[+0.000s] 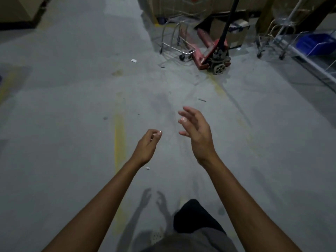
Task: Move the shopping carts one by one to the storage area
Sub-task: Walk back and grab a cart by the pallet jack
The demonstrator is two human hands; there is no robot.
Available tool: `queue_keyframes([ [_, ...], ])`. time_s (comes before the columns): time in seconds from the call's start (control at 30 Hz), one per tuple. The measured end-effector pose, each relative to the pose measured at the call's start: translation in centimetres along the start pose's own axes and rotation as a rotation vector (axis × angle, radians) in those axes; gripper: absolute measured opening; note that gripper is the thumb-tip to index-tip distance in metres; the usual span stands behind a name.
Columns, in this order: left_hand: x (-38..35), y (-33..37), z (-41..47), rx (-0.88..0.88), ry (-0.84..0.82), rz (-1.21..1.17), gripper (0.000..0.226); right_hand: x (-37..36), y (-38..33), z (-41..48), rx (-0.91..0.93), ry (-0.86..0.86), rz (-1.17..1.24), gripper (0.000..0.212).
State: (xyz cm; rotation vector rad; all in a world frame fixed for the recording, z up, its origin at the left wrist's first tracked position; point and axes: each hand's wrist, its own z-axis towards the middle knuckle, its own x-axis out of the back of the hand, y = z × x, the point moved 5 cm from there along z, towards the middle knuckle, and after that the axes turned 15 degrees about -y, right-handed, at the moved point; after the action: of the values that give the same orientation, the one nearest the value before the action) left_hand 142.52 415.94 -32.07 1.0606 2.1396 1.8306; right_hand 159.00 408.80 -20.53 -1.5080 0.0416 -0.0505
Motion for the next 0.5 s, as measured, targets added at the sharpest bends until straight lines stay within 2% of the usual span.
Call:
queue_keyframes([
  [0.13, 1.9, -3.7, 8.6, 0.15, -0.069, 0.042, 0.041, 1.6, -1.7, 8.1, 0.106, -0.021, -0.036, 0.047],
  [0.27, 4.5, -4.4, 18.8, 0.228, -0.108, 0.075, 0.043, 5.4, -0.4, 18.4, 0.147, -0.013, -0.039, 0.049],
  [0.4, 7.8, -0.9, 29.5, 0.229, -0.114, 0.099, 0.046, 9.6, 3.3, 29.7, 0.058, 0.026, -0.029, 0.044],
  [0.5, 10.6, 5.0, 37.6, 0.132, -0.061, 0.14, 0.054, 12.4, 6.7, 37.6, -0.041, 0.043, -0.05, 0.049],
])
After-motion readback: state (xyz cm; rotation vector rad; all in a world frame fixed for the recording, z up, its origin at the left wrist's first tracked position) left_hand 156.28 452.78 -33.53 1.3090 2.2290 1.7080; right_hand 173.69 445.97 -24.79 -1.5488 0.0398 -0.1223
